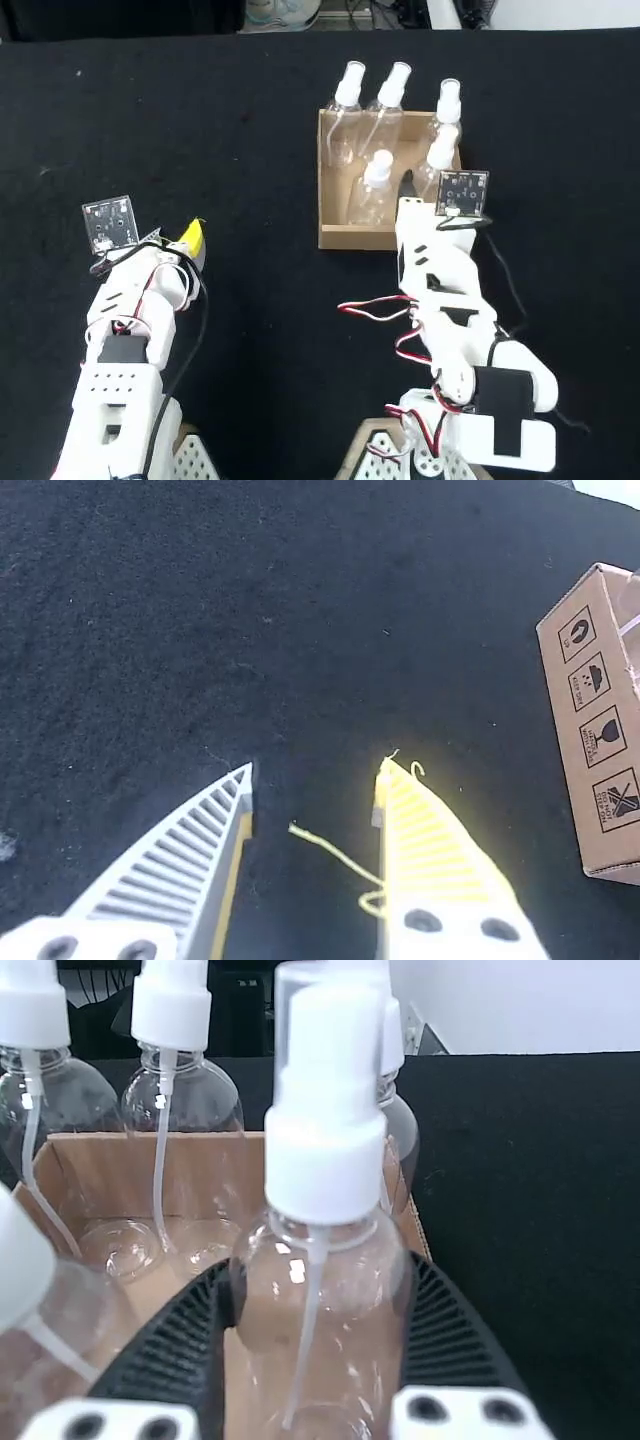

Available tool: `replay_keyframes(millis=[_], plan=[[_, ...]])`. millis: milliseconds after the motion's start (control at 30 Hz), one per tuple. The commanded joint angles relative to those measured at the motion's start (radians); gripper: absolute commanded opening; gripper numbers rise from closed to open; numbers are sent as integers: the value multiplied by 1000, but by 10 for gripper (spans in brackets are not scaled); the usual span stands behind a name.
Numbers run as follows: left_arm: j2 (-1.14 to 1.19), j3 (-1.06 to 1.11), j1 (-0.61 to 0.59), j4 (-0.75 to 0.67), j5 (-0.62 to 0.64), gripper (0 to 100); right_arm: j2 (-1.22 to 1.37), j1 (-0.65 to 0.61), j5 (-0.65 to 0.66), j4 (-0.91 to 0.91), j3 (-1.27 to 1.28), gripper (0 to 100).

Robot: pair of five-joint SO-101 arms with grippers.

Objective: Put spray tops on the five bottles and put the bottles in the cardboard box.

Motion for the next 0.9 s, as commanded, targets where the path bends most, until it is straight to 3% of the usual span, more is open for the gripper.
replay_keyframes(millis=[0,867], plan=[[-14,-16,-2,-23,11,191,-7,2,-2,-25,-5,138],[-14,-19,-2,-23,9,191,-7,-6,-2,-18,-5,139]])
